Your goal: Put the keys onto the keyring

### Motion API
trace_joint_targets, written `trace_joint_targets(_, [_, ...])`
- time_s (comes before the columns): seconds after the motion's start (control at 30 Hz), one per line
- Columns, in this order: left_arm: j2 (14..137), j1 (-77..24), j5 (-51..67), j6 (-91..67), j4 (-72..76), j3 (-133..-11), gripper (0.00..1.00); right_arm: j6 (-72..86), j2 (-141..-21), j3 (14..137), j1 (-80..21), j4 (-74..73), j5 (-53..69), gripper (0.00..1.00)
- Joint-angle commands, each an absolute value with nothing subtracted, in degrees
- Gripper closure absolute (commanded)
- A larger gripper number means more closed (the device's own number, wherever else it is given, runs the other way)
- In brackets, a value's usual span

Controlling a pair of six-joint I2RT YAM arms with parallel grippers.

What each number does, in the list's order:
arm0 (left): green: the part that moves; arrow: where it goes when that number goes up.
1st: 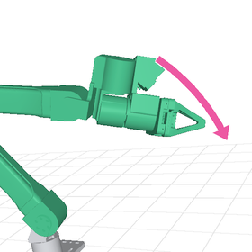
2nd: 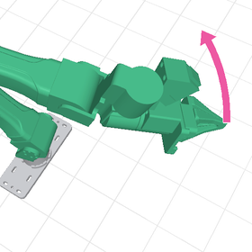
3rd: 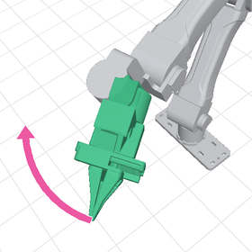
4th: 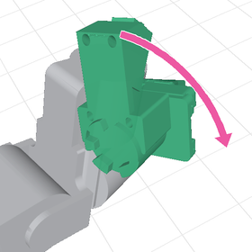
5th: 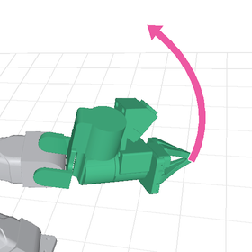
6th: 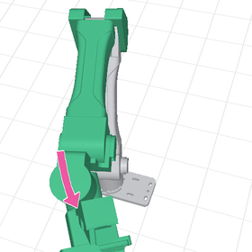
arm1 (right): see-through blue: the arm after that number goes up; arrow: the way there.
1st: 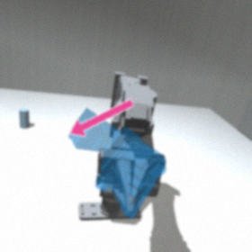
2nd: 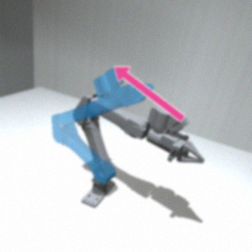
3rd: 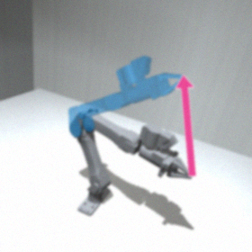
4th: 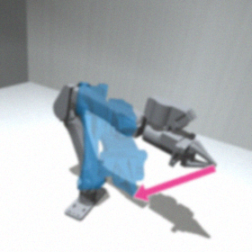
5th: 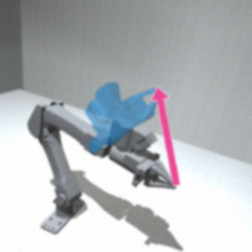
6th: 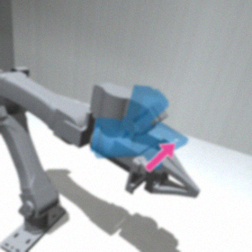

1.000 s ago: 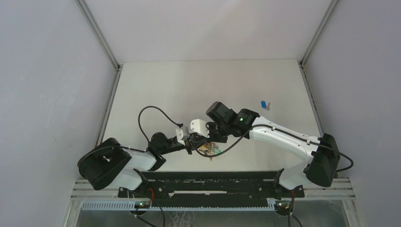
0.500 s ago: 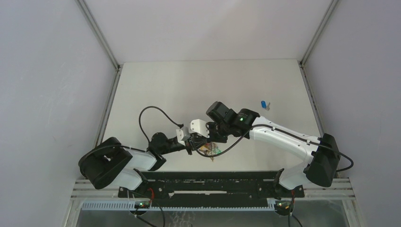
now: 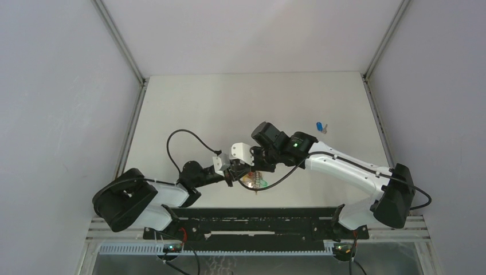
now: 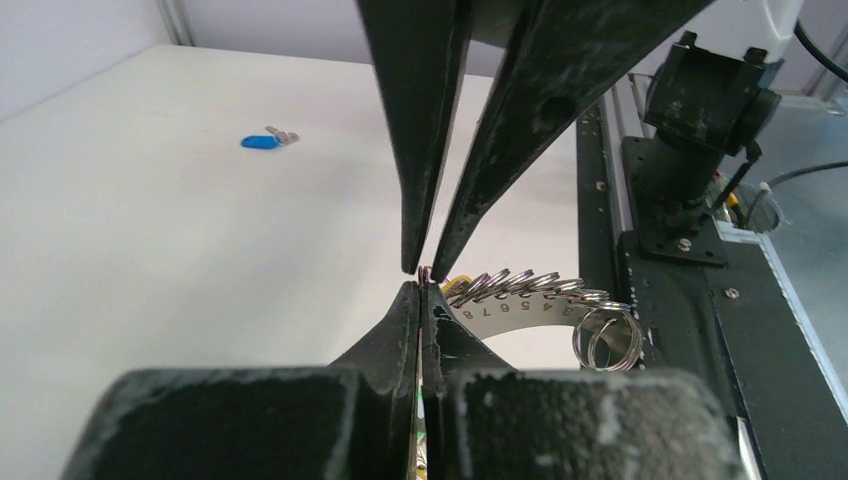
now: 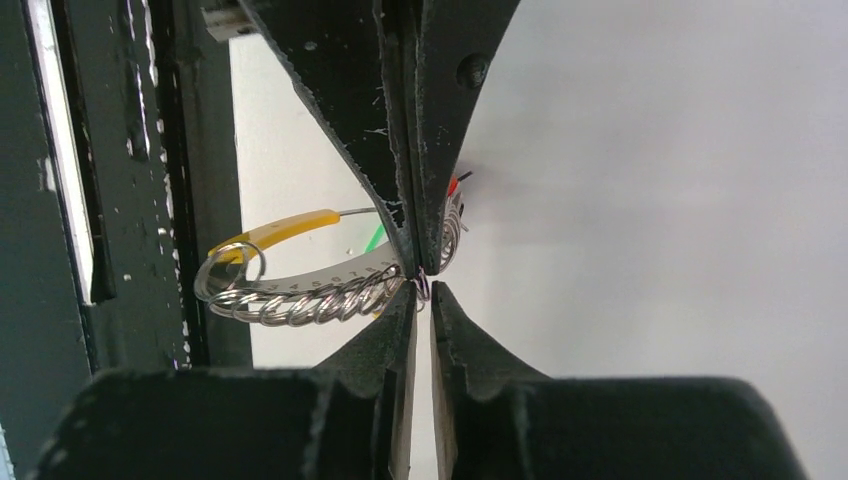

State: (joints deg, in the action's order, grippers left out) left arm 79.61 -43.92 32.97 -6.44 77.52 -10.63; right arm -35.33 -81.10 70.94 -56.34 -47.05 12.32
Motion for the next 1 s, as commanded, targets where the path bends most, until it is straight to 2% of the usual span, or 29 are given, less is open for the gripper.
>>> trace_joint_targets(0.0, [76.0,-44.2,29.1,-4.2,79.7,-10.5,1.0,-32.4,-74.7,70.9,-56.3,-39.8,14.4,0.87])
trace_joint_targets(0.1, [75.6,-44.1,28.6,-4.4,80.4,-9.8,1.0,-30.4,-71.3,67.6,-55.0,-36.2,15.6,0.81])
trace_joint_targets(0.2, [76.0,-44.1,28.1,-4.9,82.1,-9.1,1.0,-28.6,-68.3,64.5,-53.2,-32.6,17.6,0.78])
trace_joint_targets(0.6, [75.8,-44.1,26.1,-5.8,83.4,-8.2,1.0,-21.3,-63.0,49.1,-47.8,-15.1,20.4,0.77])
trace_joint_targets(0.97, [75.3,-44.0,28.2,-6.7,83.9,-8.8,1.0,-18.2,-60.2,41.4,-39.8,-0.8,35.5,0.76])
